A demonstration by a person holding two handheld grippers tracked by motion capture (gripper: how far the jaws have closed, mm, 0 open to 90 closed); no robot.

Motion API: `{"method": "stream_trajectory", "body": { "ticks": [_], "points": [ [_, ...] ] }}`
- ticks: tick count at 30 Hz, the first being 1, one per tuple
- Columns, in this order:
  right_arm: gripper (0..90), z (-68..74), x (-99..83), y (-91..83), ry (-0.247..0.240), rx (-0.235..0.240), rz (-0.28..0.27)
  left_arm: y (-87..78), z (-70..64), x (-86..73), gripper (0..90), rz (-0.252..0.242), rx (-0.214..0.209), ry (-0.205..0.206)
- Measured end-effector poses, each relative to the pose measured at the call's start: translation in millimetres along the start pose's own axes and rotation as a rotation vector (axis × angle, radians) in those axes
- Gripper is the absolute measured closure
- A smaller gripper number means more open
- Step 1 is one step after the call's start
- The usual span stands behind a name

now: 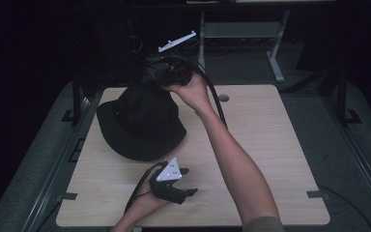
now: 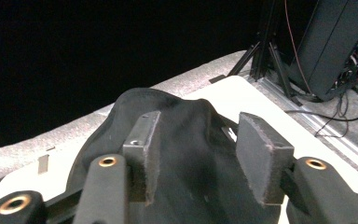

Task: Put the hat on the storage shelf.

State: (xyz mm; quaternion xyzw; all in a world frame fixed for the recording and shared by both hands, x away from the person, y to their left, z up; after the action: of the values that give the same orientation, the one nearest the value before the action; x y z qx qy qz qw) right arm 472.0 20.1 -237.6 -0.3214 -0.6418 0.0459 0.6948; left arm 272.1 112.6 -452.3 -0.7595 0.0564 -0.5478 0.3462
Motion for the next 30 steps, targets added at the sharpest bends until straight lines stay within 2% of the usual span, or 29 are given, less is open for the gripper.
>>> {"method": "stream_trajectory", "body": {
  "ticks": [5,14,30],
  "points": [
    [43.5,-1.3,-7.9,-7.4,0.0,0.004,-0.002,-2.2,3.9,-1.1,27.1,-0.012,0.013,-0.021],
    [37.6,-7.1,-26.7,-30.6,0.035,-0.007,-0.01,-4.8,6.6,-2.0,25.9,-0.011,0.024,-0.037],
    [34.8,-10.8,-53.7,-62.9,0.061,-0.033,-0.021,-4.4,8.0,-3.4,25.4,-0.021,0.03,-0.06]
  ]
}}
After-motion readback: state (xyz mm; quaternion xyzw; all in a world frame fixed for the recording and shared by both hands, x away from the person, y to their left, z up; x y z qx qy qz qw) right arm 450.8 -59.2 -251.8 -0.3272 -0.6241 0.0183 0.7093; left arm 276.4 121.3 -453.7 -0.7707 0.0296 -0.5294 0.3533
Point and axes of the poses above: each handheld gripper's, and its own axes: y roughly forward along the jaws, x roughly out of its top, z roughly to its left, the point moved 1 cm from there along y, roughly forward along the jaws, and after that the axes turned 12 degrees about -y, right-handed, at the moved point
